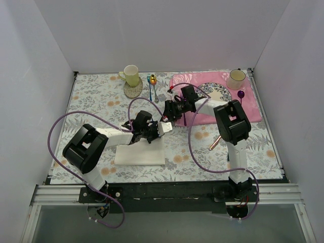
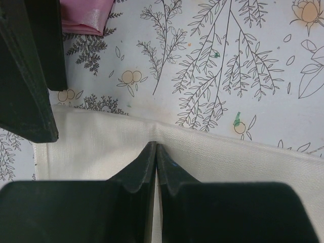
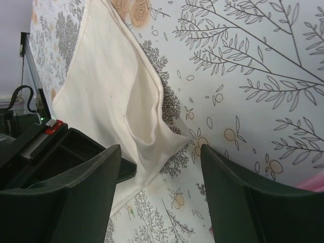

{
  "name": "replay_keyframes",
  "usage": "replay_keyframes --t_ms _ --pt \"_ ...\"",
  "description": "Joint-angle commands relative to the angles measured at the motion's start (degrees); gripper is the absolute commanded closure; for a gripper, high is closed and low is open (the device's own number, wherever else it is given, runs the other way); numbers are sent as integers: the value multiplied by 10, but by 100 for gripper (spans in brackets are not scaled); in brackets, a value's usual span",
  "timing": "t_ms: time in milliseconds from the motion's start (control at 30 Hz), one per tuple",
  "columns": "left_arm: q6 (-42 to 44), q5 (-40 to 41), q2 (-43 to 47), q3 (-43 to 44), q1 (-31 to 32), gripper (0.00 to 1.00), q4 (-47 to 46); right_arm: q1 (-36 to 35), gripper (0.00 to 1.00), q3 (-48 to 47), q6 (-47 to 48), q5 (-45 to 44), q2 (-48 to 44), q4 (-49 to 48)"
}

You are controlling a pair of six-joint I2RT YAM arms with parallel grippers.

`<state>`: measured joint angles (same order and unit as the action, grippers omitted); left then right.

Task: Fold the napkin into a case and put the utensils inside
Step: Fold the lower triangle-folded napkin at the center of the board.

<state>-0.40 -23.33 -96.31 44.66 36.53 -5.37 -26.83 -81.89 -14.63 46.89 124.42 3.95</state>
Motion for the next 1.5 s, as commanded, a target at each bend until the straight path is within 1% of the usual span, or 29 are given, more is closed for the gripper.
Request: replay_keyframes --t_ms 0,33,67,167,233,267,367,467,633,700,800,833,933,967,1000,1033,1100,1300,1467 --pt "1 -9 -15 -1 1 97 29 5 27 12 36 -40 -34 34" --pt "1 -8 -16 0 1 97 32 5 23 14 36 -39 -35 30" --pt "2 -10 -15 0 1 97 35 4 17 11 36 -42 -33 27" --pt "2 -9 -13 -1 1 97 40 5 15 3 27 -37 -16 19" --pt "16 -10 -12 -1 0 97 40 3 17 -2 9 -25 2 12" --pt "17 -10 -14 0 0 97 41 3 22 -3 2 -8 8 8" --pt "17 -8 -18 4 0 98 42 3 27 -1 -24 15 24 -7" --pt "16 -10 -19 5 0 98 40 3 28 -2 -48 22 35 -25" --pt "15 -11 -18 4 0 98 40 3 32 -14 -54 24 46 -34" --pt "15 -9 -18 2 0 98 40 3 36 -18 -58 28 47 -34" --pt "15 -9 -17 1 0 98 40 3 46 -23 -58 38 47 -50" --pt "15 -8 -17 1 0 98 40 2 56 -22 -57 38 44 -50" --pt "15 -8 -16 0 0 98 40 2 70 -12 -50 39 28 -64" --pt "15 -8 -17 0 0 98 40 2 78 -6 -47 41 23 -68" --pt "15 -8 -17 -1 0 98 40 0 82 -4 -46 42 14 -73" --pt "16 -7 -18 -2 0 98 40 1 90 -2 -40 43 10 -73" --pt "16 -8 -18 -3 0 98 40 -2 98 8 -36 49 -6 -86" --pt "15 -7 -17 -5 0 98 39 -18 99 37 -5 71 -47 -113" --pt "17 -2 -17 -7 -1 98 38 -30 99 46 19 84 -60 -101"
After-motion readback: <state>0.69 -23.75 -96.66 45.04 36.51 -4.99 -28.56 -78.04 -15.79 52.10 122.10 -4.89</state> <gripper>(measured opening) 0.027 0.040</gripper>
